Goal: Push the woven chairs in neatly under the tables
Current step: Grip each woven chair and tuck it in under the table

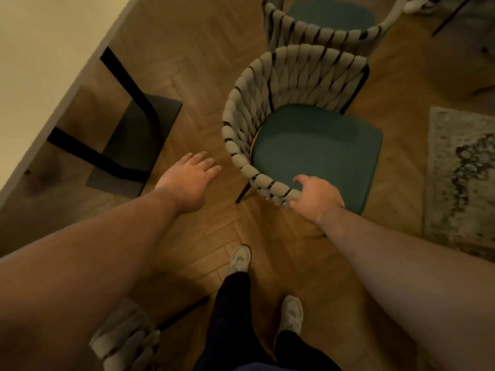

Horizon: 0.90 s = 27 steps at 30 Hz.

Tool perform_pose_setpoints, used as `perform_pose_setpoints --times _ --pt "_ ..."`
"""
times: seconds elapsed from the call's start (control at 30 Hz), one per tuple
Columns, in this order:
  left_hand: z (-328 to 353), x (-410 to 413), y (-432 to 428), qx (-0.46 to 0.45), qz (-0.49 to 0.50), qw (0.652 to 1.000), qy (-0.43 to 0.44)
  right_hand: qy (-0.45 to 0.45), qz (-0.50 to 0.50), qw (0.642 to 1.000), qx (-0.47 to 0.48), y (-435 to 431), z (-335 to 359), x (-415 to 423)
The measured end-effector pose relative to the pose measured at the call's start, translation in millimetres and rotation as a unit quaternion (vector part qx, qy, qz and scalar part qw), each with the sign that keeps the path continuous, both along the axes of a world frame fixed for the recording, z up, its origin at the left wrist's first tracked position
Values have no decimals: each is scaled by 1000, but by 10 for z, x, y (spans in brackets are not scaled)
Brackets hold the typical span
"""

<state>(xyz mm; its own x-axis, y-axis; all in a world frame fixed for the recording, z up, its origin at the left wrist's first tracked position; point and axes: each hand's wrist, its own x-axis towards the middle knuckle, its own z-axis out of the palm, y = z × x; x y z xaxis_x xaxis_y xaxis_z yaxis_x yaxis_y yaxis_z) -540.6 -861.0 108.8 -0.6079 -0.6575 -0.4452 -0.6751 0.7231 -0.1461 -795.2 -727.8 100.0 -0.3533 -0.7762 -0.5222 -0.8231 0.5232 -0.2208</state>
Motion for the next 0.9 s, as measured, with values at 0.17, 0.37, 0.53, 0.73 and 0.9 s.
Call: perform_pose_setpoints --times 0.17,0.37,0.53,0.73,0.9 --pt "-245 -511 -931 2 -107 994 5 -11 -53 998 17 -450 -205 -154" --pt "-389 -975 -1667 12 -180 983 -41 -61 -76 994 47 -821 -418 -237" --pt "-477 -1289 -1935 17 -198 975 -100 -99 -73 989 83 -909 -542 -349" --pt "-682 -1491 -2059 24 -209 963 -167 -160 -42 977 131 -922 -944 -331" --pt "-830 -1521 -2225 31 -264 940 -212 -155 -44 976 145 -915 -1128 -190"
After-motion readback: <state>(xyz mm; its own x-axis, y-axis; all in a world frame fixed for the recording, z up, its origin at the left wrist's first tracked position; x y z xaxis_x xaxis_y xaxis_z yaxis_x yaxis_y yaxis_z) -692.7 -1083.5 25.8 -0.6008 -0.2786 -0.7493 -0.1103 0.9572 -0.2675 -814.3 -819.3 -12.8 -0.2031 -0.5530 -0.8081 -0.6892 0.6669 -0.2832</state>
